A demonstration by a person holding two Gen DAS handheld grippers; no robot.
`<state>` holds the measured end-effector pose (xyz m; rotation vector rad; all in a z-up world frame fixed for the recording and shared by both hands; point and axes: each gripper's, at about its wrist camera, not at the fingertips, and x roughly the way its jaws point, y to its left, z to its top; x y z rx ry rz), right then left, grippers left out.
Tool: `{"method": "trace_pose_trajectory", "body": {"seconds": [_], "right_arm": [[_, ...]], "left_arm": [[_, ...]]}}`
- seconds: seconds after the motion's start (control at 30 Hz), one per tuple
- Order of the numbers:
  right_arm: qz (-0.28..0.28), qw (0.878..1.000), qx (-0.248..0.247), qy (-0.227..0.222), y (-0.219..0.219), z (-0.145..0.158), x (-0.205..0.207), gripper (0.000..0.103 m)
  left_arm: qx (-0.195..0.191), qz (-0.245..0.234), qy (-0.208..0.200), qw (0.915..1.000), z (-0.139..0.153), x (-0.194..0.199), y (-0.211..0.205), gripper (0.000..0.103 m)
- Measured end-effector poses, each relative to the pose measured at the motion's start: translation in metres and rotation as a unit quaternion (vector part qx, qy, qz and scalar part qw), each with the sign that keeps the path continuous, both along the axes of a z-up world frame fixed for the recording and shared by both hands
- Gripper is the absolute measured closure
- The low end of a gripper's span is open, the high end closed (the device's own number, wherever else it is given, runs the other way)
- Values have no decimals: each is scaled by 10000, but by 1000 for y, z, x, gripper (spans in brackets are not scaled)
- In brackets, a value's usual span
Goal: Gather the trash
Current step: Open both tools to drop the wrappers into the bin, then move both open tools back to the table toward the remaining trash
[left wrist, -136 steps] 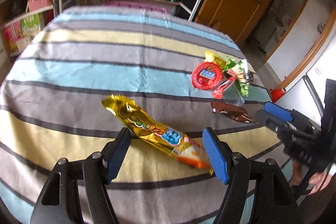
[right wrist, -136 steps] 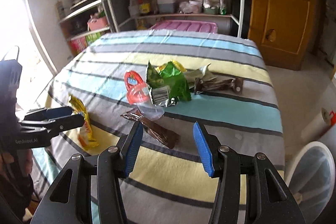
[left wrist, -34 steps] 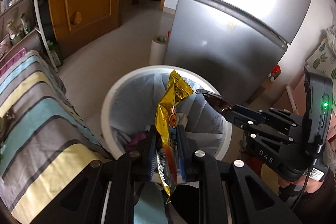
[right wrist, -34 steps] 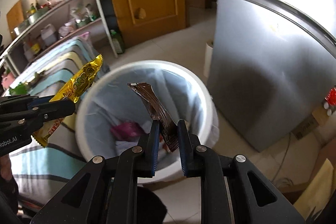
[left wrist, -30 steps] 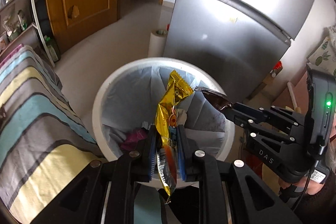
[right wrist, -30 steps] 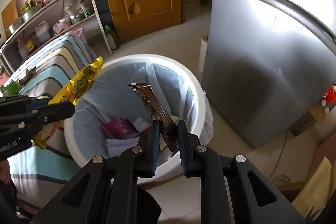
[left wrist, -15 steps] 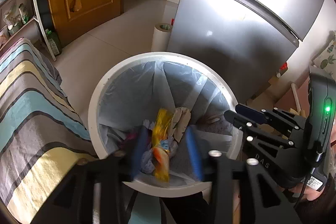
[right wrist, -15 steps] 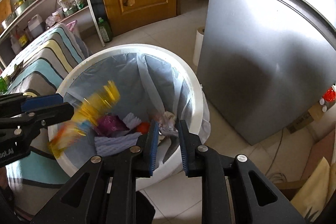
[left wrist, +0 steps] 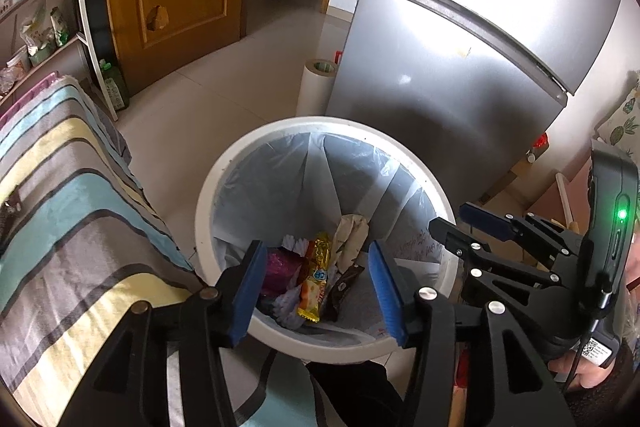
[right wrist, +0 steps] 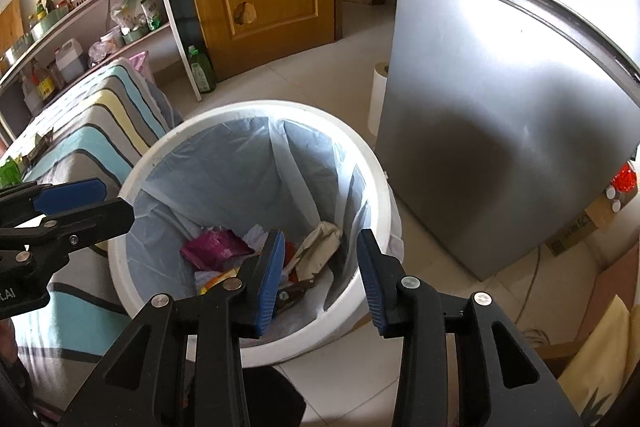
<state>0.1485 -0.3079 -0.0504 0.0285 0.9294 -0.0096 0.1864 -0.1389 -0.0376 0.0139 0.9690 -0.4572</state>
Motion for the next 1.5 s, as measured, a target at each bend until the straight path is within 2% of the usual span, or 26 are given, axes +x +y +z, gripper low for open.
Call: {"method": "trace_pose_trajectory", "body": {"seconds": [0.27, 0.4, 0.53, 0.9, 1.13, 1.3, 1.4, 1.5], "right_arm": [[75, 9998, 6, -209, 16, 20, -6, 63], [155, 9991, 102, -372, 30, 30, -7, 58], [304, 9980, 218, -502, 48, 39, -6, 58], [923, 9918, 489, -736, 114, 57, 2, 57], [1372, 9853, 652, -786, 163, 64, 10, 57], [1714, 9794, 791, -720, 199, 64, 18, 57], [1945, 9743, 921, -665, 222, 62, 23, 57], [2115, 9690, 1114, -619, 244, 57, 29, 56]], "left_arm": [[-107, 189, -243, 9995, 18, -11, 22, 45], [-103, 376, -416, 9984, 28, -18, 42, 42], [-205, 614, -492, 9967, 34, -24, 69, 41], [-134, 1378, -863, 9866, 51, -44, 153, 38], [-90, 1944, -1012, 9756, 57, -56, 209, 37], [-133, 2383, -1075, 9651, 58, -64, 253, 33], [-119, 2742, -1046, 9559, 54, -69, 283, 32], [-345, 2981, -949, 9492, 48, -72, 308, 31]]}}
